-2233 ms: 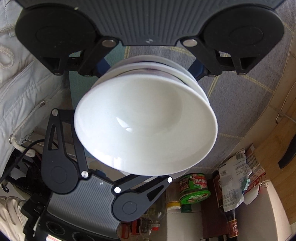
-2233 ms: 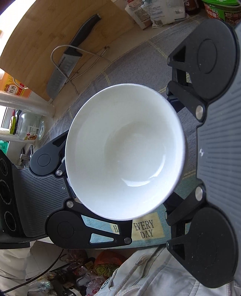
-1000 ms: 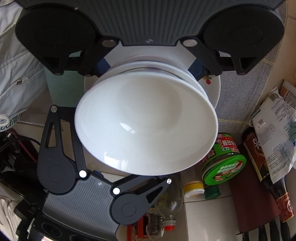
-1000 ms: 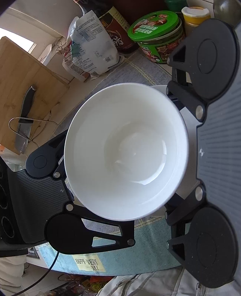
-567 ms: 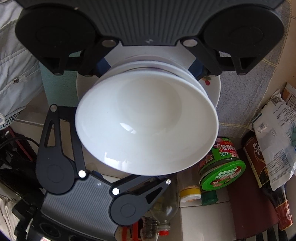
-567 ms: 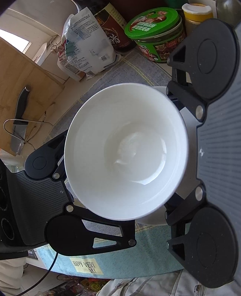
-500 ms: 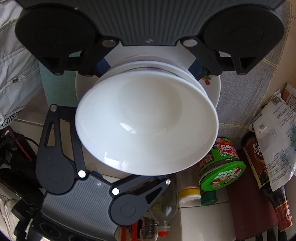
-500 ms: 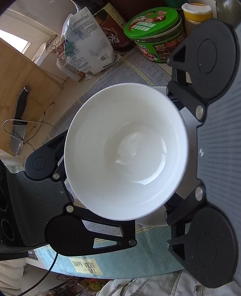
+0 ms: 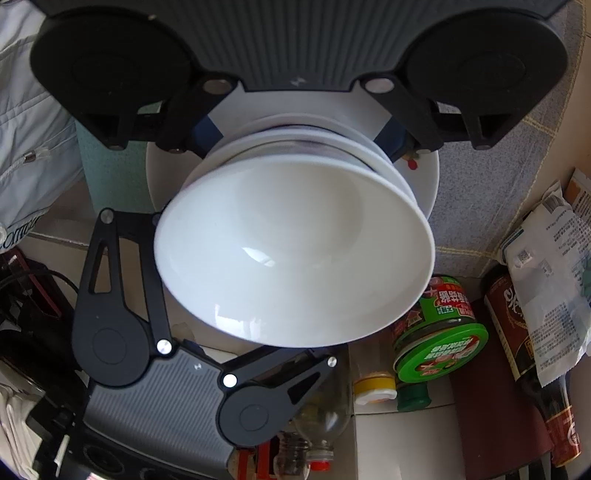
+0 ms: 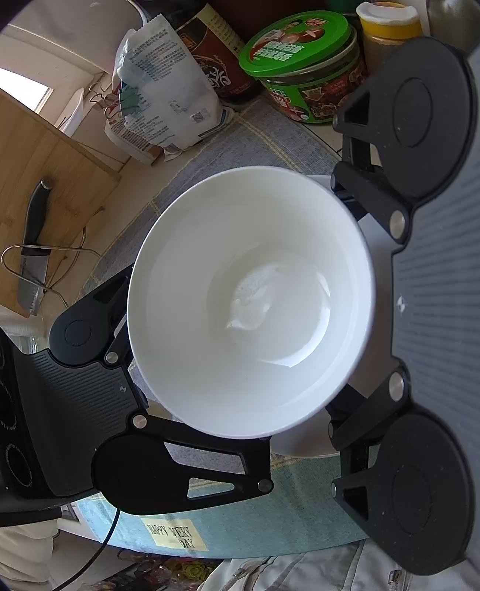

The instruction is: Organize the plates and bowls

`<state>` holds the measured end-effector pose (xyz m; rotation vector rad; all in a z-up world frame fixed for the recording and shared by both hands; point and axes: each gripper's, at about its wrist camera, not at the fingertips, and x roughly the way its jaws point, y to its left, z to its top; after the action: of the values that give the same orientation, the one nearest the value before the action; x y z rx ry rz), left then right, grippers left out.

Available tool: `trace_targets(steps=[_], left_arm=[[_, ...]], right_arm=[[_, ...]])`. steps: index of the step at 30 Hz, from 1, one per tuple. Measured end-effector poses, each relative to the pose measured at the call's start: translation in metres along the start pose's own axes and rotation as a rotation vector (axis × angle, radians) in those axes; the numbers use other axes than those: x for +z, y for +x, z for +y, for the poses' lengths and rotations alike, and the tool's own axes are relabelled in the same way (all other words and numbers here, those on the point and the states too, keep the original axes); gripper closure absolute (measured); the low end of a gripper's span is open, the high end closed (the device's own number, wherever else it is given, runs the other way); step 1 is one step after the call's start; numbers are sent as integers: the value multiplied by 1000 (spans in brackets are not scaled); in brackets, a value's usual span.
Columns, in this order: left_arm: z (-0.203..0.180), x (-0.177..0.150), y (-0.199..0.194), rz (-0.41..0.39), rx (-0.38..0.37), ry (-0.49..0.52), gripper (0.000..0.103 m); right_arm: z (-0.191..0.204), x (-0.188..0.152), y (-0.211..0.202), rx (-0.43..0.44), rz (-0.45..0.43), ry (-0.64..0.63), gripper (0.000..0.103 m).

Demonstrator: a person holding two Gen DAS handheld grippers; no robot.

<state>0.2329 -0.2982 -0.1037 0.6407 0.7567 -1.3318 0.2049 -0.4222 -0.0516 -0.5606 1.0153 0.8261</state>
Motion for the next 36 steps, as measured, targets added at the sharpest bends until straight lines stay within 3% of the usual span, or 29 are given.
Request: trace_targets(steps=[7,10,16,26,33,36], left_arm=[[-1,-2,-1,-9,7,2,19],[-3,-4,-4,-18,20,17,17],[-5,-12,-18,-40,68,-2,9],[-26,-41,-61,-119,227,-163,3],[-58,-56,-94,-258,373,-182,1],[-69,-68,-105,-336,471,-214,1]], right_arm=[[1,-2,-1,-14,-10,3,12],[2,-1,-6,-10,-39,13,0],[6,-1,-9,-20,-36,1,0],[11,-11,-17,-44,-43,28,0],[42,-10,-42,-169,-51,139,0],[60,-3,-47,-224,-61,259,0]])
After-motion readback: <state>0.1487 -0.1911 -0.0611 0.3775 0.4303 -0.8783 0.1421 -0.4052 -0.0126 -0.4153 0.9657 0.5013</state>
